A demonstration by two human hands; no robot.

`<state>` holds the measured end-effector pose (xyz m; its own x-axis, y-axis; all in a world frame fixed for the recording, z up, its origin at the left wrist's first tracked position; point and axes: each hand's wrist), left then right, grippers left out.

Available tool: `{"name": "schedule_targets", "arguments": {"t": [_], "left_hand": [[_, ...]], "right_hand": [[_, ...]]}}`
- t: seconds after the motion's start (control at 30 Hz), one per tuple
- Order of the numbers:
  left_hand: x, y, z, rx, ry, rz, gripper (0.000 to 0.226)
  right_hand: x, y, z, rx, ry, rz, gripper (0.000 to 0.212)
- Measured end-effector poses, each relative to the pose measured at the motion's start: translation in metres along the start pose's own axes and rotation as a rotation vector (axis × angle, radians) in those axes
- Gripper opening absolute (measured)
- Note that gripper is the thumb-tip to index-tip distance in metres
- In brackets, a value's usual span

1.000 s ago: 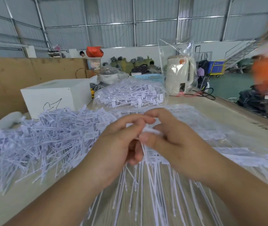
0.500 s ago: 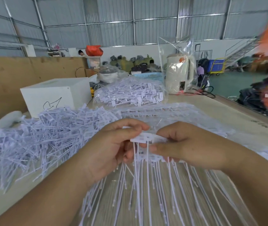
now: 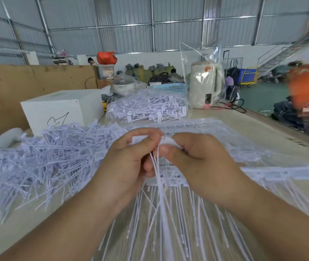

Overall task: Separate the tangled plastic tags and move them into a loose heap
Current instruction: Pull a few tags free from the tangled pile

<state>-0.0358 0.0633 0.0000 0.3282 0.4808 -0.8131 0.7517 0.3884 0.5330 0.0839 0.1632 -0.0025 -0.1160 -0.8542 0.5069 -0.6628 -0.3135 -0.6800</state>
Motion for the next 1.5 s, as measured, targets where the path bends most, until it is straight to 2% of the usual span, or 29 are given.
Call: {"name": "schedule_targets", "arguments": {"t": [0.07, 0.13, 0.27, 0.4, 0.5, 0.57, 0.63, 0.77, 0.83, 0.93, 1.03, 1.17, 1.27, 1.37, 1.43, 1.5], "left_hand": [[-0.001, 0.001, 0.000, -0.036, -0.011, 0.086, 0.008], [-0.004, -0.001, -0.001, -0.065, -0.001, 0.115, 0.007], [-0.005, -0.003, -0.001, 0.027, 0.023, -0.070, 0.014], [0.001, -0.001, 0.002, 0.190, -0.086, -0.184, 0.015], [-0.003, -0.004, 0.003, 0.238, -0.151, -0.230, 0.018], [-0.003, -0.004, 0.003, 0.248, -0.156, -0.268, 0.005], [-0.003, -0.003, 0.003, 0.233, -0.148, -0.262, 0.008], [-0.006, -0.005, -0.002, 0.125, -0.116, -0.191, 0.015], [-0.009, -0.009, -0.004, 0.121, -0.110, -0.210, 0.016], [-0.008, -0.011, -0.004, 0.117, -0.104, -0.239, 0.021], [-0.004, -0.007, -0.004, 0.032, -0.060, -0.145, 0.015], [-0.002, 0.005, -0.004, -0.063, -0.045, 0.112, 0.012], [-0.001, 0.013, 0.001, -0.115, -0.057, 0.258, 0.015], [-0.007, 0.005, -0.001, -0.215, -0.056, 0.420, 0.006], [-0.016, -0.007, -0.008, -0.263, -0.011, 0.410, 0.008], [-0.020, -0.011, -0.011, -0.189, 0.016, 0.223, 0.003]], "right_hand": [[0.000, 0.000, -0.002, -0.147, 0.024, -0.054, 0.040], [-0.006, -0.009, -0.004, -0.168, 0.018, -0.147, 0.042], [-0.011, -0.011, -0.001, 0.144, -0.052, -0.177, 0.019], [-0.010, 0.002, 0.002, 0.273, -0.147, -0.104, 0.060], [-0.013, 0.004, 0.003, 0.238, -0.118, -0.076, 0.069], [-0.012, 0.006, 0.004, 0.231, -0.094, -0.031, 0.069], [-0.010, 0.003, 0.003, 0.249, -0.107, 0.001, 0.065], [-0.013, -0.018, -0.002, 0.286, -0.040, 0.086, 0.026], [-0.018, -0.025, -0.005, 0.314, 0.008, 0.156, 0.032], [-0.019, -0.024, -0.006, 0.333, -0.002, 0.131, 0.040], [-0.017, -0.019, -0.006, 0.243, 0.002, 0.014, 0.038], [-0.009, -0.007, -0.007, -0.024, 0.002, -0.159, 0.029], [0.003, 0.003, -0.005, -0.146, -0.029, -0.179, 0.026], [0.000, -0.004, -0.004, -0.344, 0.062, -0.220, 0.038], [-0.008, -0.018, -0.006, -0.423, 0.114, -0.226, 0.044], [-0.009, -0.024, -0.004, -0.332, 0.084, -0.266, 0.037]]}}
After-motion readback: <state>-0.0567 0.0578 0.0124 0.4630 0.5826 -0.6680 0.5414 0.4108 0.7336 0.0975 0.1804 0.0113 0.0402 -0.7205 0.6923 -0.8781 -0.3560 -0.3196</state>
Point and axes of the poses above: each hand's wrist, its own z-axis away from the middle knuckle, its own y-axis out of the palm, x = y × z, and after that the axes turned 14 degrees about z, right-handed
